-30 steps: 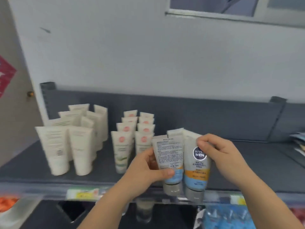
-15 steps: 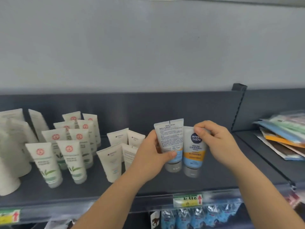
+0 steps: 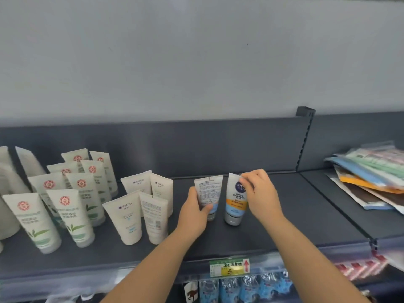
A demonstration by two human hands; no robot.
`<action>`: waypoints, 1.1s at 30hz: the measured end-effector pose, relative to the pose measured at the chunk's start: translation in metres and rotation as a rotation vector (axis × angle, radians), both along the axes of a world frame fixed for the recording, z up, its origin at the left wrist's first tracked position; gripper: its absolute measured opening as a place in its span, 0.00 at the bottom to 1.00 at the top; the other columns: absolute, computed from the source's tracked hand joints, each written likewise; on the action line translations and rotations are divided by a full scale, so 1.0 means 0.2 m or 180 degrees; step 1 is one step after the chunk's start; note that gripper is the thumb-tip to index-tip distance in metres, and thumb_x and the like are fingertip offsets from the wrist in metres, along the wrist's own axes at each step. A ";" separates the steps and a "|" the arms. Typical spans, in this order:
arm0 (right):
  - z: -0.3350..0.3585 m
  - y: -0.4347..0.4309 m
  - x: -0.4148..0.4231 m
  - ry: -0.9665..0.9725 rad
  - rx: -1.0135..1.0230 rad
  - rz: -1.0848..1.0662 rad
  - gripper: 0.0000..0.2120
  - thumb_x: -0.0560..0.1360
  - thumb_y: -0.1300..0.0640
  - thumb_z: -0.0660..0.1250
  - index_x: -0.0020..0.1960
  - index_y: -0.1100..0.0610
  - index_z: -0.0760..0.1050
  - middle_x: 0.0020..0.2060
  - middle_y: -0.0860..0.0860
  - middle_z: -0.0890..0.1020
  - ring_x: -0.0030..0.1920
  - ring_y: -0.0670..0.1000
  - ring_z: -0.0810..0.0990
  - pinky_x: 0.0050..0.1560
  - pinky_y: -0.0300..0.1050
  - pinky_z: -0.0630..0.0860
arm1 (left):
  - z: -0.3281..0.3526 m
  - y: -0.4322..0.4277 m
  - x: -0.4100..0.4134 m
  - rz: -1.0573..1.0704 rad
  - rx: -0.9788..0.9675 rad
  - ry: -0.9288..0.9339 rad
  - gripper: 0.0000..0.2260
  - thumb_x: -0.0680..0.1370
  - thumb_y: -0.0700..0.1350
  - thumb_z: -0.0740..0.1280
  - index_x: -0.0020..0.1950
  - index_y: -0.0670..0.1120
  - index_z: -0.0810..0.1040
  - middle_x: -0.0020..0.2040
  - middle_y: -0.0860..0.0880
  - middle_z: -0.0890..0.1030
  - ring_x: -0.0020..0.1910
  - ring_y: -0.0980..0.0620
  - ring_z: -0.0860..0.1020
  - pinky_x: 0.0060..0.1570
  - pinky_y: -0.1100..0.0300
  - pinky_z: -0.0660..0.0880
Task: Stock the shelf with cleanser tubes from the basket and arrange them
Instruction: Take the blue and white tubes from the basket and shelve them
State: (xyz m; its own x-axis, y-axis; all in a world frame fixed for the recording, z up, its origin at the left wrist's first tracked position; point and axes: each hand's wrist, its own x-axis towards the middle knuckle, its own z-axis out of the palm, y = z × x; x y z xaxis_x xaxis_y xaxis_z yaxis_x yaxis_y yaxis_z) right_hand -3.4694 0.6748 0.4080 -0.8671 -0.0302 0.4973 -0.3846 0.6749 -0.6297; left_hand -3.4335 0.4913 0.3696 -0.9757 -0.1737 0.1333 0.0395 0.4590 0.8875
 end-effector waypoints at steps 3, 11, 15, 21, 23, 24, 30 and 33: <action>0.00 0.01 -0.03 -0.0003 0.0165 -0.0021 0.09 0.81 0.54 0.60 0.52 0.55 0.78 0.48 0.47 0.73 0.43 0.48 0.76 0.38 0.37 0.68 | 0.00 0.01 -0.03 0.0152 -0.0048 0.0013 0.17 0.78 0.40 0.67 0.62 0.52 0.66 0.65 0.54 0.75 0.61 0.56 0.74 0.57 0.63 0.69; 0.03 0.02 -0.09 -0.0402 0.0192 0.0332 0.10 0.82 0.53 0.57 0.56 0.52 0.76 0.51 0.46 0.73 0.49 0.46 0.76 0.44 0.37 0.70 | 0.03 0.02 -0.04 0.0259 -0.0092 -0.0151 0.26 0.77 0.41 0.69 0.72 0.50 0.62 0.68 0.52 0.74 0.65 0.53 0.74 0.62 0.61 0.70; 0.07 0.04 -0.07 -0.0519 0.0151 0.0427 0.14 0.80 0.51 0.59 0.63 0.49 0.74 0.60 0.45 0.72 0.59 0.46 0.74 0.54 0.42 0.71 | 0.11 0.02 0.01 0.0360 0.0023 -0.0049 0.37 0.76 0.41 0.70 0.78 0.49 0.52 0.74 0.52 0.67 0.72 0.53 0.67 0.68 0.59 0.65; 0.30 -0.09 0.02 0.0197 0.0768 0.0392 0.18 0.80 0.50 0.60 0.69 0.51 0.71 0.68 0.47 0.70 0.68 0.52 0.66 0.64 0.46 0.65 | 0.45 -0.03 0.14 0.0253 -0.0405 0.0370 0.37 0.76 0.44 0.68 0.79 0.47 0.51 0.78 0.50 0.56 0.77 0.52 0.56 0.71 0.59 0.57; 0.38 -0.19 0.08 0.0311 0.1011 0.0515 0.20 0.80 0.50 0.60 0.71 0.51 0.70 0.70 0.47 0.69 0.70 0.52 0.64 0.68 0.47 0.63 | 0.54 -0.08 0.21 0.0145 -0.0712 0.0484 0.36 0.76 0.44 0.67 0.79 0.47 0.52 0.78 0.50 0.56 0.77 0.53 0.56 0.71 0.60 0.57; 0.41 -0.25 0.11 0.0339 0.1129 0.0604 0.21 0.80 0.49 0.60 0.71 0.51 0.69 0.71 0.48 0.68 0.72 0.52 0.62 0.70 0.48 0.62 | 0.58 -0.12 0.24 0.0125 -0.0855 0.0532 0.35 0.76 0.43 0.67 0.79 0.48 0.52 0.78 0.50 0.56 0.77 0.53 0.56 0.71 0.60 0.59; 0.53 -0.68 0.37 0.0478 0.1490 0.1145 0.25 0.79 0.48 0.61 0.75 0.52 0.63 0.75 0.49 0.62 0.75 0.52 0.57 0.76 0.49 0.55 | 0.63 -0.47 0.54 0.0472 -0.1647 0.0815 0.31 0.77 0.42 0.63 0.78 0.50 0.56 0.78 0.52 0.58 0.76 0.53 0.58 0.73 0.58 0.58; 0.52 -0.94 0.52 0.0513 0.1682 0.1453 0.27 0.80 0.47 0.59 0.76 0.50 0.59 0.77 0.48 0.59 0.77 0.52 0.54 0.76 0.52 0.53 | 0.59 -0.73 0.73 0.0762 -0.2099 0.0655 0.32 0.76 0.44 0.63 0.78 0.50 0.55 0.79 0.51 0.57 0.77 0.52 0.55 0.75 0.53 0.57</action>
